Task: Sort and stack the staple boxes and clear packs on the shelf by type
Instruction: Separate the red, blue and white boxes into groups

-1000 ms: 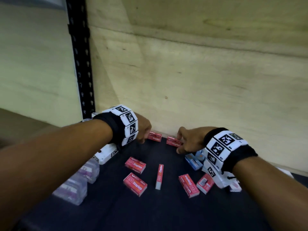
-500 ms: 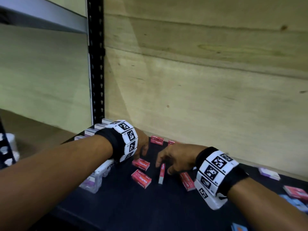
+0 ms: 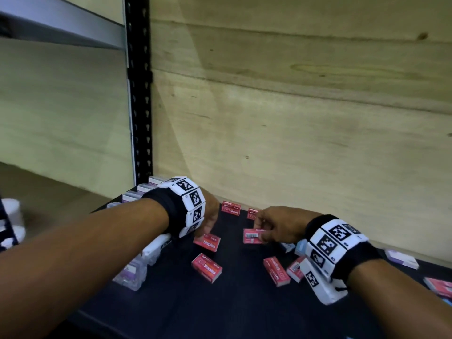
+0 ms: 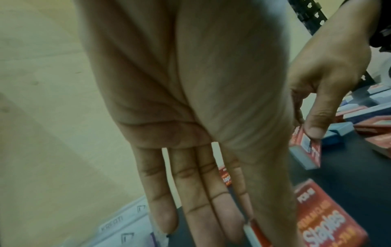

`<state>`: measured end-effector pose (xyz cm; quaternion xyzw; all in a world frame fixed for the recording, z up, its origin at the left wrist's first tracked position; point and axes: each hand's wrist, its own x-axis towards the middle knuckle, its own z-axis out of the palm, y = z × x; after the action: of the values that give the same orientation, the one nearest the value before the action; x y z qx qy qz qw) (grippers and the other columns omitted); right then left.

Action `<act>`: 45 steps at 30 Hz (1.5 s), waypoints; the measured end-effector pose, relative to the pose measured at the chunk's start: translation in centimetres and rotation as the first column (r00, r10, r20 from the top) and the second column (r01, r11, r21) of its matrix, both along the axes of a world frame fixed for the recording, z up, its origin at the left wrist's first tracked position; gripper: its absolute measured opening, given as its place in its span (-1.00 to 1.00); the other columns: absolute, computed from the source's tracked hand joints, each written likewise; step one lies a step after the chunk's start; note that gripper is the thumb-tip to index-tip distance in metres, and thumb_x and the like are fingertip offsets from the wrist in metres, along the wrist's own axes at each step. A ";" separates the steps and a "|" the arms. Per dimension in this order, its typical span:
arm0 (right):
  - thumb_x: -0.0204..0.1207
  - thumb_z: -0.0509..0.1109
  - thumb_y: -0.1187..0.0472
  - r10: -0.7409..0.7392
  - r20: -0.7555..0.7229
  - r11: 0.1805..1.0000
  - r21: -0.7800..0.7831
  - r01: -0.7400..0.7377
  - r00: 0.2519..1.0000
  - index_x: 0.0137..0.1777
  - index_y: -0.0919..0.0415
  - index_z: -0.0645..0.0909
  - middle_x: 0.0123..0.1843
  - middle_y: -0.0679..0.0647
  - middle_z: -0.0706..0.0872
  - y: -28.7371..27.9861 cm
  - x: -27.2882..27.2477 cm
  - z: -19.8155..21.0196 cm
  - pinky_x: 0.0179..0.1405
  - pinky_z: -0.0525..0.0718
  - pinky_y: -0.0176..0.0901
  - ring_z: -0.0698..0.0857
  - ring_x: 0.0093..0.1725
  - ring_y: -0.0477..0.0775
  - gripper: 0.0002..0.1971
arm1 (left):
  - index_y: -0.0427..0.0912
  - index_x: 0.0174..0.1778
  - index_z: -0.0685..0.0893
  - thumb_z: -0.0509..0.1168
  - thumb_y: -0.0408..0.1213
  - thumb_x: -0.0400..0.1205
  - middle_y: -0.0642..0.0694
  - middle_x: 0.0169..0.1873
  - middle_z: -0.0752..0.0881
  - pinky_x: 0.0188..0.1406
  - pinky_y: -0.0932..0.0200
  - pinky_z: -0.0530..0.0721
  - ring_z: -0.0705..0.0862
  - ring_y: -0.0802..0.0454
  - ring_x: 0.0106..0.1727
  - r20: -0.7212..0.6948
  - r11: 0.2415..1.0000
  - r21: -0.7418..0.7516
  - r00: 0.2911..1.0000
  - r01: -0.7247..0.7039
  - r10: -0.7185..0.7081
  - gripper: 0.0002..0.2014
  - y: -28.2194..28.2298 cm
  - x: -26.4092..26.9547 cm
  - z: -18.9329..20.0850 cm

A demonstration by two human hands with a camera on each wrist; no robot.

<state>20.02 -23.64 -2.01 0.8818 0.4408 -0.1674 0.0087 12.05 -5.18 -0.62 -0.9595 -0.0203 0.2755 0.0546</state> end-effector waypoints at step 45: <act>0.50 0.51 0.21 -0.070 0.029 0.988 0.139 0.065 0.997 0.12 -0.10 0.59 0.06 -0.07 0.69 0.3 4.8 0.0 -0.15 0.67 -0.26 0.70 -0.12 -0.09 -0.72 | -0.17 0.43 0.49 0.39 -0.25 0.64 -0.09 0.33 0.62 -0.45 0.49 0.43 0.70 0.02 -0.12 0.199 0.998 0.054 0.980 -0.013 0.002 -0.56 -0.2 4.6 -1.2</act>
<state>24.79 -23.33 -2.00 0.8974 0.4210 -0.1216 -0.0505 16.66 -5.43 -1.82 -0.9803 -0.0369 0.1776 0.0778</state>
